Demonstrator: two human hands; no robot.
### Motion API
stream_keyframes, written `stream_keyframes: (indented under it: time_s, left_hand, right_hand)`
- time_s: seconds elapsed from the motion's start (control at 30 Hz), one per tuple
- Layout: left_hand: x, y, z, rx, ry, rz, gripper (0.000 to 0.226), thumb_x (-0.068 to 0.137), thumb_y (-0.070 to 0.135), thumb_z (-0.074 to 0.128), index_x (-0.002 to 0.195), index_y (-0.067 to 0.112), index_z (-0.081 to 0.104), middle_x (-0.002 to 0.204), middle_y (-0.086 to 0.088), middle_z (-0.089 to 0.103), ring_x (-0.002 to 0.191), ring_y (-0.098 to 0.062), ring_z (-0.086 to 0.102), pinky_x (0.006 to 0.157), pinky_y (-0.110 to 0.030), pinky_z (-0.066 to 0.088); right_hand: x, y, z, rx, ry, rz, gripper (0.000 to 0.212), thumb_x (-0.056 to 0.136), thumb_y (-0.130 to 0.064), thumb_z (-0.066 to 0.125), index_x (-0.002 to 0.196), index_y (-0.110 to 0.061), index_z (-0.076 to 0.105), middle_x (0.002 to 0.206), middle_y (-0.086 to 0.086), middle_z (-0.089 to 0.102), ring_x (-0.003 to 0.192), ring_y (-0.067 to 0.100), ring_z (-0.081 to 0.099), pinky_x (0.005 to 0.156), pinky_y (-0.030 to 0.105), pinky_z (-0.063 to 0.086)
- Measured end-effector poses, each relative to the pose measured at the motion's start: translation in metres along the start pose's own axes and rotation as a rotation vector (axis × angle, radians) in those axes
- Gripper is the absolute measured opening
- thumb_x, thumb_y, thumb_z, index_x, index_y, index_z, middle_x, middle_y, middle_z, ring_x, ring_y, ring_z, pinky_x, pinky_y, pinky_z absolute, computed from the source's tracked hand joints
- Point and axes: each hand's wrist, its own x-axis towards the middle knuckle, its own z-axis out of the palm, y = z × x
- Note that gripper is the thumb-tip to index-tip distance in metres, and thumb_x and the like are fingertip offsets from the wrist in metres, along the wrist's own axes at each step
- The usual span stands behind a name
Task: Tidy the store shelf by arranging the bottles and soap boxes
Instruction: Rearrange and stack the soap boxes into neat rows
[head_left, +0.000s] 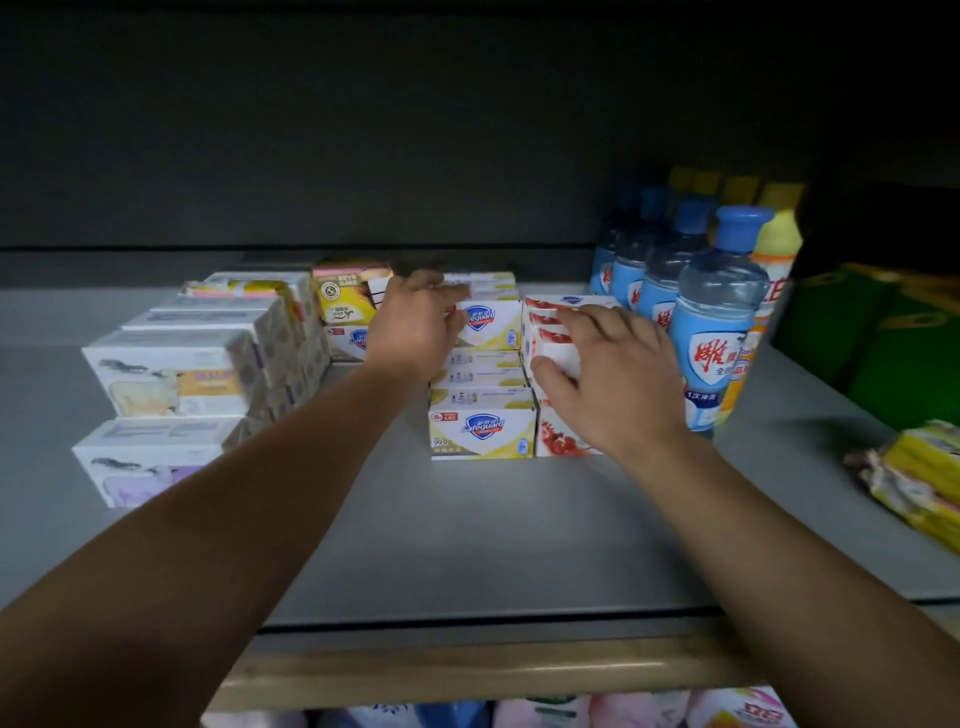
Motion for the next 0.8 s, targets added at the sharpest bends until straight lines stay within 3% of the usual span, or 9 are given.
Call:
stream_keyframes:
  time_s: [0.6,0.8]
  left_hand:
    - [0.004,0.002,-0.008,-0.005,-0.083,-0.031,0.037,0.096,0.035,0.055,0.132,0.029,0.059,0.136,0.001,0.057,0.126,-0.026,0.045,0.095,-0.045,0.049]
    - [0.001,0.009,-0.031,-0.026,-0.143,0.002,0.057,0.091,0.038,0.061,0.143,0.024,0.045,0.142,-0.003,0.052,0.128,-0.025,0.048,0.103,-0.038,0.044]
  right_hand:
    - [-0.001,-0.004,-0.004,0.032,-0.016,0.023,0.064,0.095,-0.059,0.035,0.149,-0.025,0.037,0.15,0.0,0.042,0.139,0.027,0.031,0.119,0.048,0.019]
    - [0.004,-0.007,-0.013,0.01,-0.071,0.036,0.067,0.092,-0.065,0.033,0.148,-0.027,0.036,0.15,-0.002,0.042,0.144,0.027,0.026,0.121,0.052,0.006]
